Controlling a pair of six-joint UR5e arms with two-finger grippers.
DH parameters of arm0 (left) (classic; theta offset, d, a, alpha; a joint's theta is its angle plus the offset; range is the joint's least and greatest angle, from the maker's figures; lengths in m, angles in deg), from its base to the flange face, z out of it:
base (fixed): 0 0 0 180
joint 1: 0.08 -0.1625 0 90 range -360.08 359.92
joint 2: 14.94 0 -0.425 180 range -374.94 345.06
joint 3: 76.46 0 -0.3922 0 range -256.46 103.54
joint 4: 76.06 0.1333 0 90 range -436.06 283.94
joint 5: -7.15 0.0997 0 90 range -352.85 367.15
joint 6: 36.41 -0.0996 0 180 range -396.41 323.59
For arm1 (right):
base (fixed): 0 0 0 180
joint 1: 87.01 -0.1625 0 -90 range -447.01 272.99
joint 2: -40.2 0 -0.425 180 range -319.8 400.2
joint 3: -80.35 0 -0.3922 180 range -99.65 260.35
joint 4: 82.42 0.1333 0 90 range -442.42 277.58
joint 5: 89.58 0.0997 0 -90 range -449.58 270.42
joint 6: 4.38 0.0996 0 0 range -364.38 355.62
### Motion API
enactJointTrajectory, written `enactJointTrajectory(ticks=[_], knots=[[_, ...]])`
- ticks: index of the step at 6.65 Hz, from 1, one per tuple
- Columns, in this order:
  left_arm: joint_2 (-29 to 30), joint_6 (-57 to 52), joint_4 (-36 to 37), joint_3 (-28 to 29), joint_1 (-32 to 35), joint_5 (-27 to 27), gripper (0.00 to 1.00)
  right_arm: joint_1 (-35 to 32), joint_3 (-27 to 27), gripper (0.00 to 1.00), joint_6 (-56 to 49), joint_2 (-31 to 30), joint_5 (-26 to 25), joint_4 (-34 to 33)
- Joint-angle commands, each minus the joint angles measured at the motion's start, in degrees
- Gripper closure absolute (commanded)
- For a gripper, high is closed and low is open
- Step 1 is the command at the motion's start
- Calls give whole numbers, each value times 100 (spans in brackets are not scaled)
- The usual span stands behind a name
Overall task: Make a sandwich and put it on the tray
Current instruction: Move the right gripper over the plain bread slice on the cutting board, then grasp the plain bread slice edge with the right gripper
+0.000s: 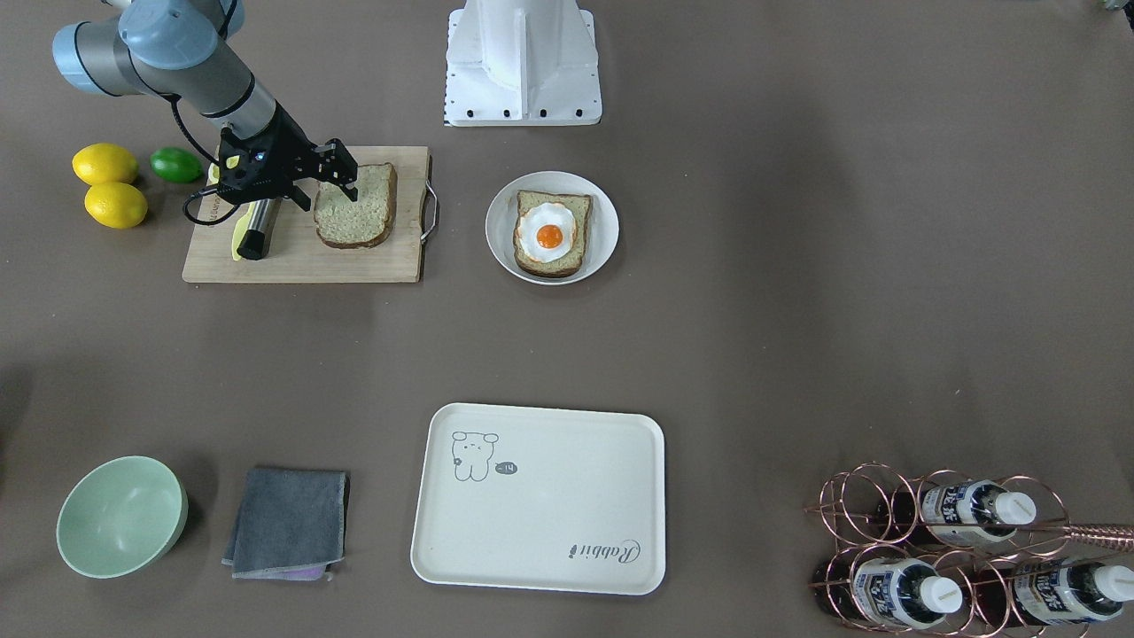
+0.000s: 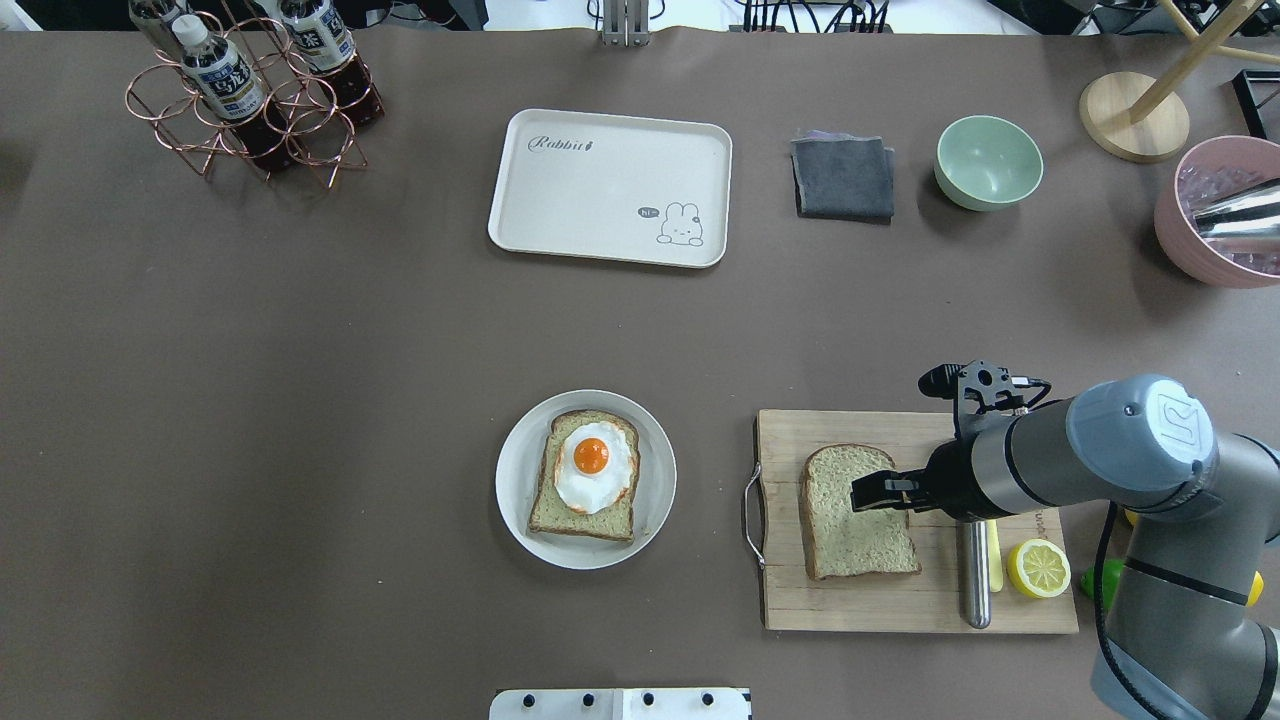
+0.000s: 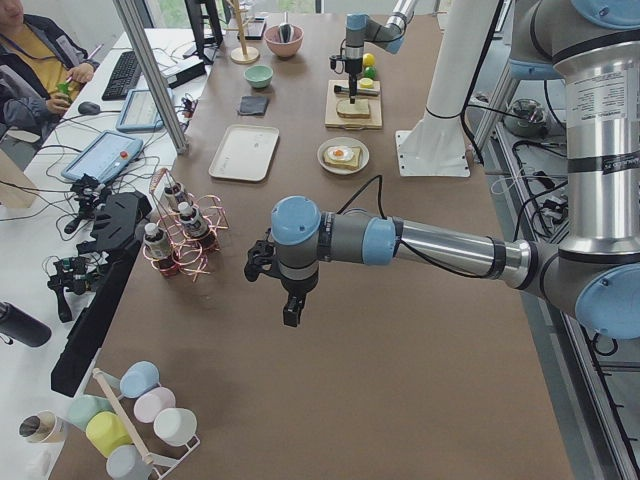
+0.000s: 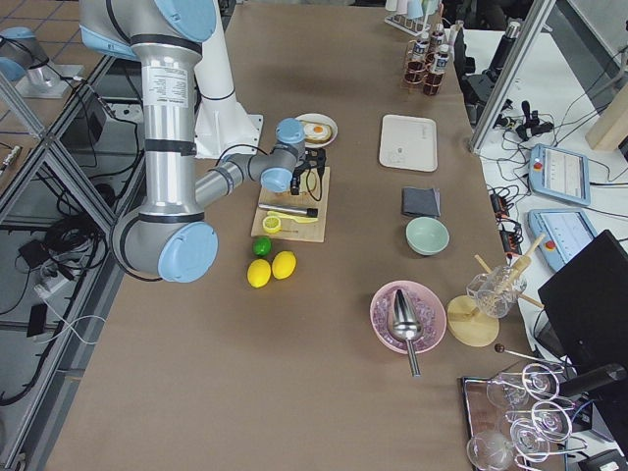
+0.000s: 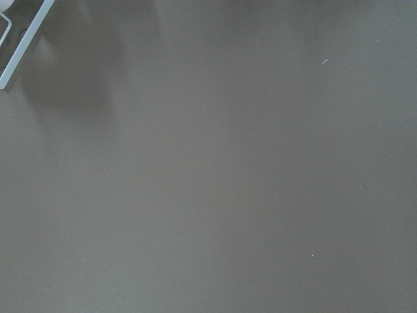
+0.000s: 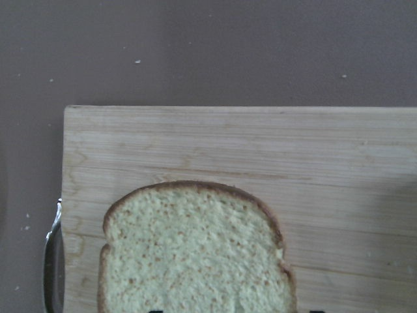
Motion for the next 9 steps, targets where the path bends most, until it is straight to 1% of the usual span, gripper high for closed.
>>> enactJointTrajectory(ticks=[1, 2, 3, 4, 5, 6, 8, 9], knots=[[-17, -1, 2, -8, 0, -1, 2, 9, 20, 24, -9, -55, -7, 2], [-17, -1, 2, 1, 9, -1, 2, 9, 28, 31, -10, -64, -7, 2], [-17, -1, 2, 10, 0, -10, 2, 1, 20, 48, -1, -82, 2, 2], [-17, 8, 2, 10, 0, -1, 2, 1, 28, 62, -1, -90, 2, 2], [-17, 0, 2, 10, 0, -1, 2, 1, 37, 72, -1, -91, 2, 2], [-8, -1, -7, 18, 9, -1, 2, 1, 55, 72, -1, -91, 11, 10], [-8, 8, 2, 10, 0, -1, 2, 1, 63, 100, -1, -64, 11, 10], [-8, 0, 2, 1, 9, 8, 2, 9, 46, 100, -1, -29, 46, 10]])
